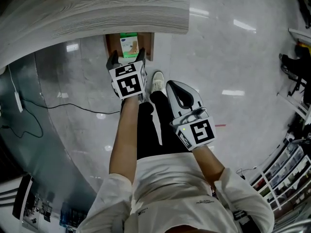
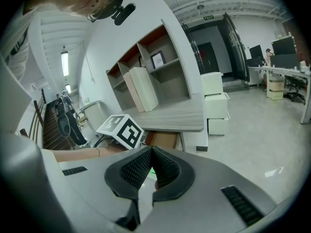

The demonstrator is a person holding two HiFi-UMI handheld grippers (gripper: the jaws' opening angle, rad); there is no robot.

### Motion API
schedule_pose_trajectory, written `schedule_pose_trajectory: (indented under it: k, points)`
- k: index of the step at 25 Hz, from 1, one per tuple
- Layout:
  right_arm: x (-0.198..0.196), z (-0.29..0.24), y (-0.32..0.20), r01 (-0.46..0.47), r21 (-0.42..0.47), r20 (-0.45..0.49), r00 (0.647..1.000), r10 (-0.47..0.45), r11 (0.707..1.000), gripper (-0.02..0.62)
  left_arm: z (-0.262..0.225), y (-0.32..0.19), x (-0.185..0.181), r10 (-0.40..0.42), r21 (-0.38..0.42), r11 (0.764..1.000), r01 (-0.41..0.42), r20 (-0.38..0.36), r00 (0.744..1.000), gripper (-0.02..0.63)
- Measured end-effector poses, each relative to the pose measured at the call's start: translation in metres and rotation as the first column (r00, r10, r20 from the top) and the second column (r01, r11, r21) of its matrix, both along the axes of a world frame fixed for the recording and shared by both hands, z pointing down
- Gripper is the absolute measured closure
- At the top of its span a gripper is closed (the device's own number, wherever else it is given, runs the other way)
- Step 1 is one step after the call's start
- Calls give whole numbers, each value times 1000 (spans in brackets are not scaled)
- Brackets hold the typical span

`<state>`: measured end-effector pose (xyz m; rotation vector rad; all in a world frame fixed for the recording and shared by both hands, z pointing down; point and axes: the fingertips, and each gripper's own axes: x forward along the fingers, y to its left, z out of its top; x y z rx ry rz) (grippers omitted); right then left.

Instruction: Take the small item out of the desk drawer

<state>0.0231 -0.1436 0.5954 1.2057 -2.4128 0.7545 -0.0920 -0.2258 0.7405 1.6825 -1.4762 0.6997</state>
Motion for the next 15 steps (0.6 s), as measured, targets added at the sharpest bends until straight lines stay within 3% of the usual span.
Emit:
schedule_pose_trajectory:
  k: [15]
  points:
    - [4,33,2,-6,-74,-2,1000,5,997,564,54,-25,-5,-21,-42,999,22,28,999,212]
